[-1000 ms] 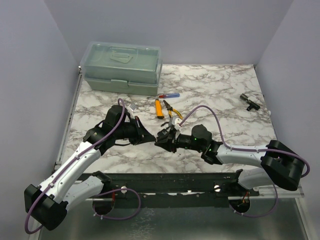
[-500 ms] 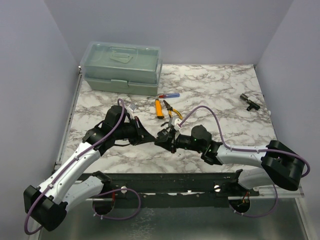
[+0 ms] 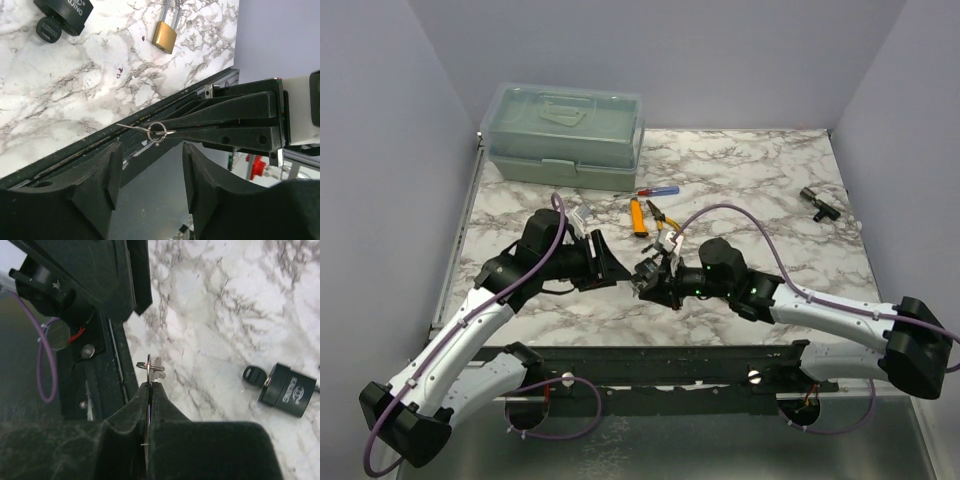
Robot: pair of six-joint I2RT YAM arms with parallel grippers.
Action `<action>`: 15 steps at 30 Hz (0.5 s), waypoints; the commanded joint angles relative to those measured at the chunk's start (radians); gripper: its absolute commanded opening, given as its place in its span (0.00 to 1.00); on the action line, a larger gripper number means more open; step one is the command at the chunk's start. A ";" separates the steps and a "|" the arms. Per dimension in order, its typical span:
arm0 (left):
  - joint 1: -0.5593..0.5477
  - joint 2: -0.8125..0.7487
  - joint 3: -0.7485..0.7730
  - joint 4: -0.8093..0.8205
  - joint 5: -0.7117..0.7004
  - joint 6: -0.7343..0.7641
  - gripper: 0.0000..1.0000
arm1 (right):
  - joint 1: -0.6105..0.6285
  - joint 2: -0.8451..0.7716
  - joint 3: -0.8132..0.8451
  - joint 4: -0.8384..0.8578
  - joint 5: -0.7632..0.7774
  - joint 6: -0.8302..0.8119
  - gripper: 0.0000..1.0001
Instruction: Unlock with the key
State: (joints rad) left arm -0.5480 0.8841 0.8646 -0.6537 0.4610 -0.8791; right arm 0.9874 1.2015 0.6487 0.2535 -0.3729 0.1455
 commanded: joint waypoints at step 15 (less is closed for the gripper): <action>0.001 -0.071 -0.045 0.156 0.188 0.176 0.49 | 0.007 -0.007 0.364 -1.002 -0.095 0.542 0.01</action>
State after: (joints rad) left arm -0.5480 0.8364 0.8932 -0.6239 0.5369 -0.6827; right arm 0.9878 1.1671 0.9329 -0.4850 -0.4873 0.5091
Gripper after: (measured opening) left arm 0.503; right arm 0.011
